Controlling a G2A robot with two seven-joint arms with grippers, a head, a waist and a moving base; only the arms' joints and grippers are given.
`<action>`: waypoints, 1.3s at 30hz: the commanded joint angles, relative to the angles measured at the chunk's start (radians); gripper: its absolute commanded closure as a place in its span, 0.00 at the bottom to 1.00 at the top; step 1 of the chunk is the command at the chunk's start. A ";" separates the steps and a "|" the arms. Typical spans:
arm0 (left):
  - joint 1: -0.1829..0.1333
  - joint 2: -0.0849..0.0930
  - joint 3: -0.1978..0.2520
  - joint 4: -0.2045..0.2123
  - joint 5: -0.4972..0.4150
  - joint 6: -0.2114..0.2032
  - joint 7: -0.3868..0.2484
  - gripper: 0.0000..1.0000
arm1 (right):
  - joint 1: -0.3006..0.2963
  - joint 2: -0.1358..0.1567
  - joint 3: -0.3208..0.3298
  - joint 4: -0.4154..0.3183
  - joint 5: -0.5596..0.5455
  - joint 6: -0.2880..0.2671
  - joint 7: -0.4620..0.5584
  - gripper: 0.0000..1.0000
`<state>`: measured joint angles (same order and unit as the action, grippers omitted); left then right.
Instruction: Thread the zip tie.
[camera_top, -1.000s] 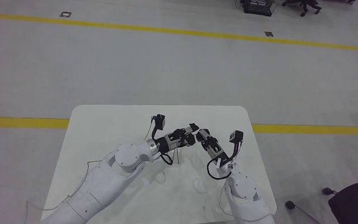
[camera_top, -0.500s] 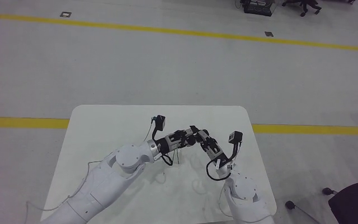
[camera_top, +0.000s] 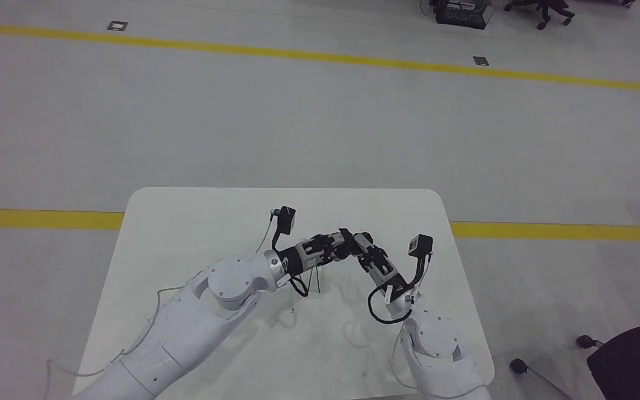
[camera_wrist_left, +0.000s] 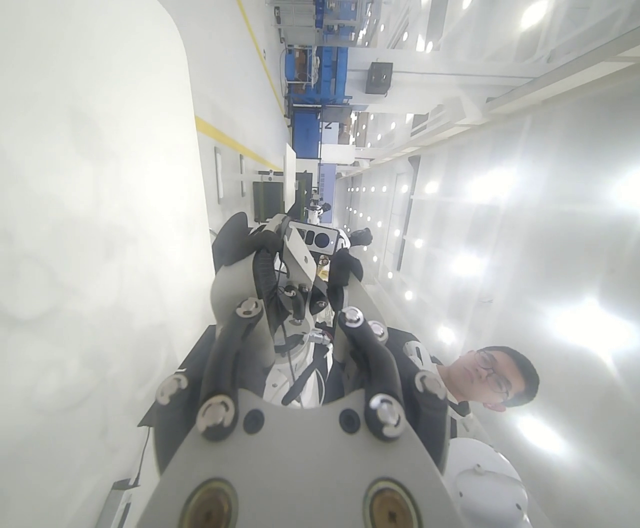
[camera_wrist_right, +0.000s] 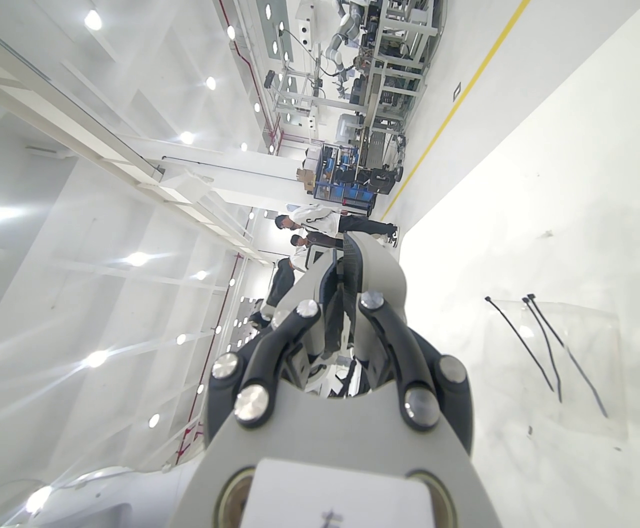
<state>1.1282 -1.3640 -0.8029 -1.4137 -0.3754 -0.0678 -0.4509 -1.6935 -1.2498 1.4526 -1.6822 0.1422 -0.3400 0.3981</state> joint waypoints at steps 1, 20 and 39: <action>0.000 0.000 0.000 -0.001 0.004 0.003 0.002 0.81 | -0.001 0.000 0.000 -0.001 -0.003 0.000 -0.001 1.00; 0.006 0.004 -0.003 -0.008 0.019 0.017 0.000 1.00 | -0.007 0.001 -0.002 -0.020 -0.008 0.000 -0.007 1.00; 0.020 0.014 -0.023 -0.027 0.034 0.030 -0.005 1.00 | -0.016 0.003 0.022 -0.027 0.001 0.000 -0.017 0.44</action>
<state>1.1481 -1.3499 -0.8253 -1.4401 -0.3419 -0.0379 -0.4554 -1.7087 -1.2464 1.4737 -1.7090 0.1436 -0.3400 0.3810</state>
